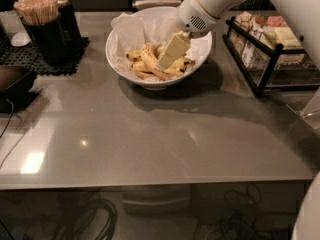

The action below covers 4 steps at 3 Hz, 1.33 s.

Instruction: Pick banana from white bowl

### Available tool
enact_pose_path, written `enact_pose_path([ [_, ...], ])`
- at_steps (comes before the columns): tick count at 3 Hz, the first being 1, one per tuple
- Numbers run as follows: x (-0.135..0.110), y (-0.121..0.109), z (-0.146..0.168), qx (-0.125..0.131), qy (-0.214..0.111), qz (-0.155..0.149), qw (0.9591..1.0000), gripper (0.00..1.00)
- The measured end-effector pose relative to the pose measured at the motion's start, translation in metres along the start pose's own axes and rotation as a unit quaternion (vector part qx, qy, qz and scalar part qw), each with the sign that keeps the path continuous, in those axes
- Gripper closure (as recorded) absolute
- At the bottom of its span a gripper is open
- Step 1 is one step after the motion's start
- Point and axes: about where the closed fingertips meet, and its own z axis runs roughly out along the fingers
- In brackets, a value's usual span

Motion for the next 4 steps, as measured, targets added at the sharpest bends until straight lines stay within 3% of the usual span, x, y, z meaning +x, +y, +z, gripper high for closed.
enact_pose_path([
  [1, 0.001, 0.004, 0.019, -0.017, -0.001, 0.016, 0.9997, 0.44],
  [3, 0.004, 0.014, 0.042, -0.042, 0.007, 0.048, 0.9979, 0.5],
  [4, 0.014, 0.015, 0.052, -0.05, 0.019, 0.065, 0.9965, 0.63],
])
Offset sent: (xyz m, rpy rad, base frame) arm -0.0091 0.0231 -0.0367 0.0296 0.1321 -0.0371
